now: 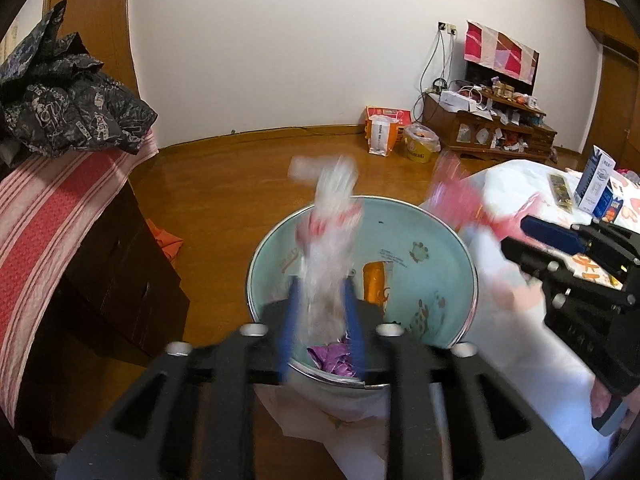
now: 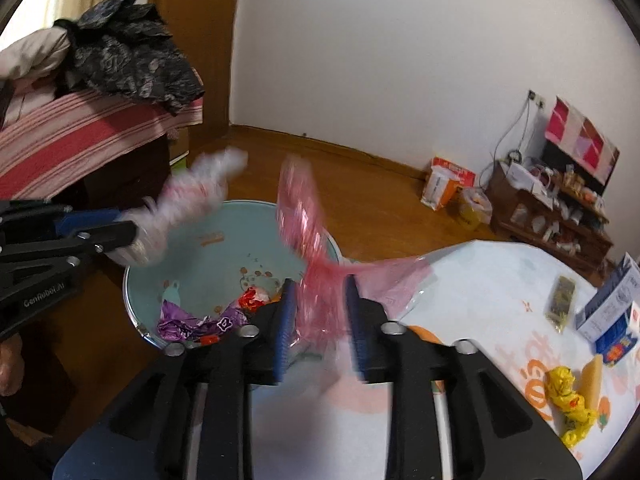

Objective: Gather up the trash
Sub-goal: 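Open both grippers to drop the clear and pink bags into the teal bin, then move both grippers back over the yellow wrapper and sponge on the table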

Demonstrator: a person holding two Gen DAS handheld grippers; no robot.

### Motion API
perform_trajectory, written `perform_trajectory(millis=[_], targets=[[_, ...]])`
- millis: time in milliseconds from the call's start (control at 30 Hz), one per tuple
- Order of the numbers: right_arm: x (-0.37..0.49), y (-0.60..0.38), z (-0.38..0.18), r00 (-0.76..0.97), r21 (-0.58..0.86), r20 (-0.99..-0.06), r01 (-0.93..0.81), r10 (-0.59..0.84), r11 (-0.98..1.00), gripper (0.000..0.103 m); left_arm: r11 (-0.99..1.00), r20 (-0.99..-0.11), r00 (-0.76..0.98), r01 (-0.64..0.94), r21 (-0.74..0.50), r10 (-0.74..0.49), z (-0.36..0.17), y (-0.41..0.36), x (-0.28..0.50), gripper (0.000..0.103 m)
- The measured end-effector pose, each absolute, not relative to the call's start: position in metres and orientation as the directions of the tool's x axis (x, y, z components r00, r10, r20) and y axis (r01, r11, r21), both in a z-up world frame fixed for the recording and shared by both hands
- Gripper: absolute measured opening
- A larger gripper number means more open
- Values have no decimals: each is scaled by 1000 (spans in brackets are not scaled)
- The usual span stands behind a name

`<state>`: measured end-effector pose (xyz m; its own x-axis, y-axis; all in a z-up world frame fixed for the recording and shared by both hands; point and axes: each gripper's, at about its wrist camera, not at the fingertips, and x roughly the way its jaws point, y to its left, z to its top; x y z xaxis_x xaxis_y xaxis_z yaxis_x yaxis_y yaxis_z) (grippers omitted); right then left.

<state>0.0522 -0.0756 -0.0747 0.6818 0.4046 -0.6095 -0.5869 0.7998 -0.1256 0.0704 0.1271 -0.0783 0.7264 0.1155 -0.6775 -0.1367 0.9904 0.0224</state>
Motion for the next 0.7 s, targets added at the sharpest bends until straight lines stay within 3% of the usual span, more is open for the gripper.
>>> perform_trajectory(millis=[67,167,333,433,700], targets=[[51,-75,-76,679,-127,-611,-590,406,797,43,991,-679,726,-133,22,113,-79,126,70,33],[52,-78,-77,683,-127,-612,-583,399,802,43,990,-680,724,-138,23,117,-80,125,70,45],[50,-100,-78,695,-123,-616,-550,372,826,43,992,-692,715,-123,21,103,-85,119,71,49],[47,-132,-78,714,-123,-618,-501,329,857,43,993,-699,709,-113,26,99,-88,111,74,61],[48,-266,-77,770,-85,-621,-249,144,965,44,999,-709,704,-12,53,46,-92,56,86,64]])
